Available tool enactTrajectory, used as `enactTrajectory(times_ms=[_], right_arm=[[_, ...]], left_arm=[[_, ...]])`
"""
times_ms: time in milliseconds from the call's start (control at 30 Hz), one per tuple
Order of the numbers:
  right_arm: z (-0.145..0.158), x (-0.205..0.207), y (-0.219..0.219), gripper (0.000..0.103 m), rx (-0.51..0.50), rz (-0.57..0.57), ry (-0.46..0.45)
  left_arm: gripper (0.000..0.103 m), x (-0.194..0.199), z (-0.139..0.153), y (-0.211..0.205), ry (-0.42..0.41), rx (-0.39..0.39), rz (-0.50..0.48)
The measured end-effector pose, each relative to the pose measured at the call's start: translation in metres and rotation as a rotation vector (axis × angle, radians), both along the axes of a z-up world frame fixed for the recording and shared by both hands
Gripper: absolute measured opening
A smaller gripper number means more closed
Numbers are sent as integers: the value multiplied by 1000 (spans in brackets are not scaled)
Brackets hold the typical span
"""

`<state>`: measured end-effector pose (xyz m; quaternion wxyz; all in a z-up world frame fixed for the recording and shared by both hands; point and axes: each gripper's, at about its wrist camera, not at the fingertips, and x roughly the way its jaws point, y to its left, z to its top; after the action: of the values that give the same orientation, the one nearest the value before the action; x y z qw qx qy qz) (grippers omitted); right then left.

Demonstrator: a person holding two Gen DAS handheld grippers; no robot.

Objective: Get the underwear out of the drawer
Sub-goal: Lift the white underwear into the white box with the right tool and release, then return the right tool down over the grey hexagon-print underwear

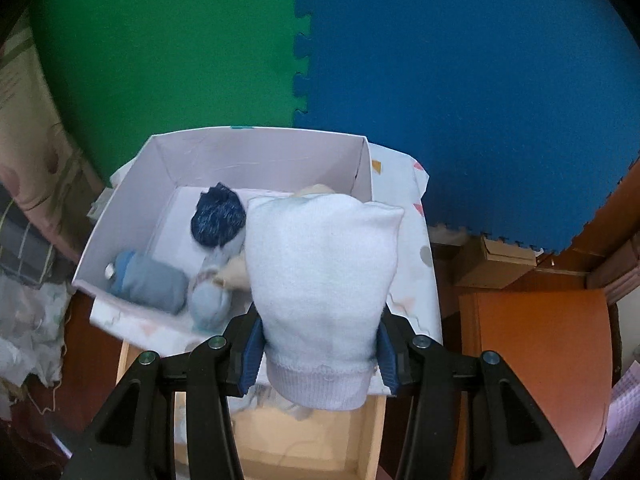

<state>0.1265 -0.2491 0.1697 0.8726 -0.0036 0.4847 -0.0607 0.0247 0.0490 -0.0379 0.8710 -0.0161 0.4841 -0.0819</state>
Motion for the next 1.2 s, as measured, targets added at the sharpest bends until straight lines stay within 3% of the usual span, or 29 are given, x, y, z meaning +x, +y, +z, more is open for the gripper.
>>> enactTrajectory(times_ms=[267, 567, 800, 967, 1067, 1200], right_arm=[[-41, 47, -1, 44, 30, -28, 90], [-66, 53, -3, 50, 33, -41, 122], [-35, 28, -5, 55, 56, -18, 51], [-16, -15, 2, 56, 89, 32, 11], [-19, -47, 9, 62, 100, 71, 9], [-52, -81, 16, 63, 95, 106, 73]], left_arm=[[46, 2, -1, 4, 4, -16, 10], [46, 4, -1, 6, 5, -34, 17], [46, 4, -2, 5, 8, -35, 19], [46, 3, -1, 3, 9, -42, 13], [46, 0, 3, 1, 0, -62, 9], [46, -5, 7, -9, -6, -74, -14]])
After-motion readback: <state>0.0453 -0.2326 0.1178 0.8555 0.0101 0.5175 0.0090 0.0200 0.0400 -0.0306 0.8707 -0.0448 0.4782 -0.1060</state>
